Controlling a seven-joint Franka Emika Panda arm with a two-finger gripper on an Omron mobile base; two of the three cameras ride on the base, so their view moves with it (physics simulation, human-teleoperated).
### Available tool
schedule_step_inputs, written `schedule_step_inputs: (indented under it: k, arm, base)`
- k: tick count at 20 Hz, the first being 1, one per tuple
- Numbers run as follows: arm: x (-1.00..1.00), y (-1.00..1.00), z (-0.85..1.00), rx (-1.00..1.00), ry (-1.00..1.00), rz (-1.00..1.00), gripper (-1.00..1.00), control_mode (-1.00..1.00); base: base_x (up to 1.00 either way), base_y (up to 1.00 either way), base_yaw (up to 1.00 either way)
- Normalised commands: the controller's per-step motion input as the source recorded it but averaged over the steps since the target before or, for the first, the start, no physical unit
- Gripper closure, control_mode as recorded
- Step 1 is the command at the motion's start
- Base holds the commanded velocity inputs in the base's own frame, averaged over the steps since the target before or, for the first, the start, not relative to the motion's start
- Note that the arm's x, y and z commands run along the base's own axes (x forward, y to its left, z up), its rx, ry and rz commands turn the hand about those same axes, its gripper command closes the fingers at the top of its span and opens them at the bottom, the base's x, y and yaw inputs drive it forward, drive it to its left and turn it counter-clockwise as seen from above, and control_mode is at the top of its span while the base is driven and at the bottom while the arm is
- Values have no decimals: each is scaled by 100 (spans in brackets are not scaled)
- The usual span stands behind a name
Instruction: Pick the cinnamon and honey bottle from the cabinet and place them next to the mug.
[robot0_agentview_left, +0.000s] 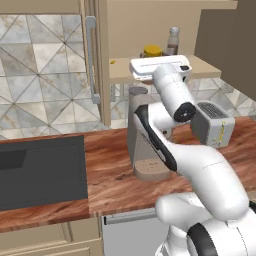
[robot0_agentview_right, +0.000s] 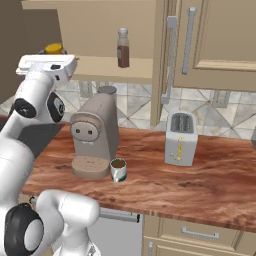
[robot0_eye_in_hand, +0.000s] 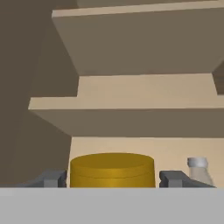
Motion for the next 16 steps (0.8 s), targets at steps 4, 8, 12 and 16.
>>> schedule_step_inputs:
  k: [4,8,12,16]
  arm:
    - [-100,-15,0,3,-24,0,100,-100]
    - [-100,-21,0,4,-27,0,100,-100]
    - [-100,-26,-1,5,-31,0,100,-100]
    - [-100,-31,-9,6,-30,0,100,-100]
  base:
    - [0,0,0]
    - [0,0,0]
    - [0,0,0]
    - [0,0,0]
